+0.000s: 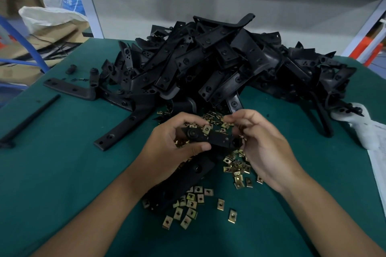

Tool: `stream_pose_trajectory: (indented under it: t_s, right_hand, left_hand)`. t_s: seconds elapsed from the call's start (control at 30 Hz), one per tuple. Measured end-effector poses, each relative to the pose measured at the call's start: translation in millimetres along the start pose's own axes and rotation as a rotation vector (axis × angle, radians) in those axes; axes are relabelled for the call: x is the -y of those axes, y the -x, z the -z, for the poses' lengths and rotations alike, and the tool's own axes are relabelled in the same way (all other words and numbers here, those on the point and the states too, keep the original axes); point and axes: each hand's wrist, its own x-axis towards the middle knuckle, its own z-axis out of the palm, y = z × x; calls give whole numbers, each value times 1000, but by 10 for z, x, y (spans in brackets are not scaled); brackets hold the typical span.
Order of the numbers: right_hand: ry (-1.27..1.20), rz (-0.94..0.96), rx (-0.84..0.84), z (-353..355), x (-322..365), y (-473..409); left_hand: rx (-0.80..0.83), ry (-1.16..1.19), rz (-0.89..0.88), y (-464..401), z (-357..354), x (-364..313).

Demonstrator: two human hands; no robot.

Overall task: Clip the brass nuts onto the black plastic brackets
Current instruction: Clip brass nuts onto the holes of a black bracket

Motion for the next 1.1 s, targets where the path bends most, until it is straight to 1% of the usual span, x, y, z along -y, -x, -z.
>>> stream_pose_trajectory:
  t_s: [0.23, 0.4, 0.5, 0.67, 0.97, 1.1]
  right_hand:
    - [-106, -56, -17, 87, -22, -65]
    - [-227, -99, -68, 99, 11, -71]
    - [-197, -90, -81, 70, 36, -64]
    - [-164, -68, -58, 55, 39, -49]
    - [-122, -30, -39, 60, 79, -19]
    - [-38, -29, -4, 43, 106, -3]
  left_hand:
    - [-77, 44, 2, -27, 43, 47]
    - [-86, 81, -4, -49, 47, 54]
    - [-85, 100, -2, -42, 49, 48]
    - [-75, 80, 3, -29, 32, 40]
    - [-48, -56, -41, 3, 7, 29]
    - [-48, -88, -63, 12, -2, 17]
